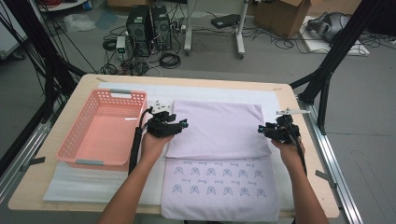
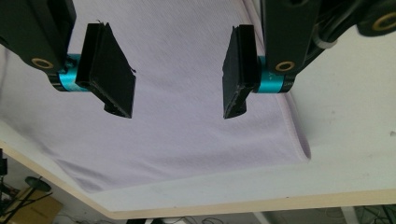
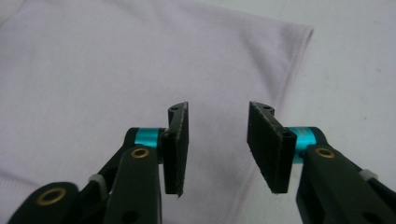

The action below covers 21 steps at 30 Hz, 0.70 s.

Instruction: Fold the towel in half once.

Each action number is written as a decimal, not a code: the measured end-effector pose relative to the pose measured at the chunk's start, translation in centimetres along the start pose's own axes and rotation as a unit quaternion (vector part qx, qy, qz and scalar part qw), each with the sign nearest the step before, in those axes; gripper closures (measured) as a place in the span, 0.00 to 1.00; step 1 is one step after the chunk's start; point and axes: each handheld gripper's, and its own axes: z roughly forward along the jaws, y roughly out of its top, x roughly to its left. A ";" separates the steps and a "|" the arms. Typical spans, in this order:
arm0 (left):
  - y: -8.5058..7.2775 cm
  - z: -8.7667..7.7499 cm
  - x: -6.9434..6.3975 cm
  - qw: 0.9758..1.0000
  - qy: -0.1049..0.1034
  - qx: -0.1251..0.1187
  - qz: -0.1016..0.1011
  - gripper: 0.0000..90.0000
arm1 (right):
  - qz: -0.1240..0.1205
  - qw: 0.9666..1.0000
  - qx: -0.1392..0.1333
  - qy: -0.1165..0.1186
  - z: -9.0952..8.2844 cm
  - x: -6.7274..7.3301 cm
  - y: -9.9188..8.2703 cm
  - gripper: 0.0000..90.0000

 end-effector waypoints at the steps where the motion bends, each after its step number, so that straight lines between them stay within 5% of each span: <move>1: -0.2 -0.4 -0.2 1.000 -0.002 0.002 0.002 0.50 | 0.002 1.000 0.002 0.003 -0.2 0.2 -0.3 0.67; 9: -2.5 -2.5 -1.1 1.000 -0.014 0.003 0.010 0.50 | -0.010 0.999 0.036 0.000 -0.5 1.6 -2.9 0.69; 12: -3.4 -3.2 -1.2 1.000 -0.017 0.003 0.009 0.49 | 0.007 0.998 0.056 0.011 -0.3 1.5 -3.8 0.69; 14: -4.0 -3.6 -1.2 1.000 -0.020 0.005 0.011 0.49 | 0.001 0.998 0.063 0.023 -0.3 1.5 -4.5 0.82; 17: -4.9 -4.4 -1.4 1.000 -0.025 0.006 0.011 0.49 | 0.000 0.998 0.048 0.039 -1.3 1.8 -5.7 0.93; 21: -6.0 -5.1 -1.8 0.999 -0.031 0.007 0.014 0.49 | -0.011 0.999 0.026 0.045 -2.9 2.6 -7.8 0.95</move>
